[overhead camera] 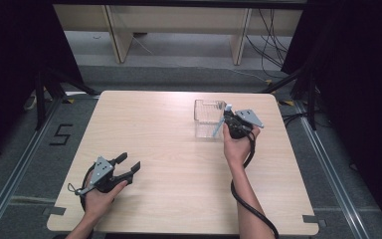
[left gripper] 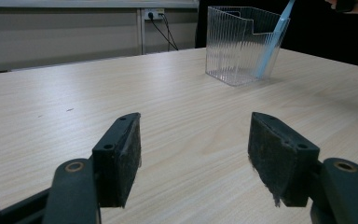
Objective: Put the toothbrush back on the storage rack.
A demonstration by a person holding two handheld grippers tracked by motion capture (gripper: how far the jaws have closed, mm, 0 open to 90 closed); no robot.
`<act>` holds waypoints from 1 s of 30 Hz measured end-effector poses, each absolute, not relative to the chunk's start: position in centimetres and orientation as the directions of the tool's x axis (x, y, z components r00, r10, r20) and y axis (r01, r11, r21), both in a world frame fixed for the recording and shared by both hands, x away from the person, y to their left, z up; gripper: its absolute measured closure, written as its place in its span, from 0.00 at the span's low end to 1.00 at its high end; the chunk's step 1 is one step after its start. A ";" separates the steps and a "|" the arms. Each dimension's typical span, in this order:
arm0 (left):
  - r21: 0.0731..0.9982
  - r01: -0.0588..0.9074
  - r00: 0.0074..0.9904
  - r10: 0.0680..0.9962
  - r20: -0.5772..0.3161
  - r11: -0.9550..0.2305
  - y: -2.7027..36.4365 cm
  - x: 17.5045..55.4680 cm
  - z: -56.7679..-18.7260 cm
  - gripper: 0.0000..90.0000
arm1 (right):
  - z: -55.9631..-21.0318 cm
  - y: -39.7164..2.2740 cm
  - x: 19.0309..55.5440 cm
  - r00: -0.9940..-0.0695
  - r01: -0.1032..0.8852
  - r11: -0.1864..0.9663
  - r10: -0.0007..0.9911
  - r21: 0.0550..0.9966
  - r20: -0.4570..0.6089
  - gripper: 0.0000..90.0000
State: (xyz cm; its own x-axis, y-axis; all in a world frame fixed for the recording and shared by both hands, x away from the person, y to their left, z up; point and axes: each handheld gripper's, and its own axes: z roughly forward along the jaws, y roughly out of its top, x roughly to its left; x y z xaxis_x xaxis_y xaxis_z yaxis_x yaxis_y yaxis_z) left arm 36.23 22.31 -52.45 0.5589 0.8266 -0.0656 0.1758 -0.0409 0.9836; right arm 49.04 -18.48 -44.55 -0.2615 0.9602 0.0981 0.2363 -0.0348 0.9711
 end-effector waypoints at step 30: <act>0.981 0.186 0.557 0.829 -0.057 -0.058 22.3 36.1 -52.4 0.38 | -45.1 -18.4 48.6 -0.289 0.350 0.047 0.955 0.936 0.060 0.55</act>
State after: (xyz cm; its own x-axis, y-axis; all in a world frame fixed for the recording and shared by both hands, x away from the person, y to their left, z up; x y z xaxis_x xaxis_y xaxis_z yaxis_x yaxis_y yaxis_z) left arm 36.14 22.35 -52.36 0.5569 0.8287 -0.0565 0.1856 -0.0578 0.9809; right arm 48.56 -18.42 -45.06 -0.2893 0.9554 0.0597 0.3500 0.0475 0.9355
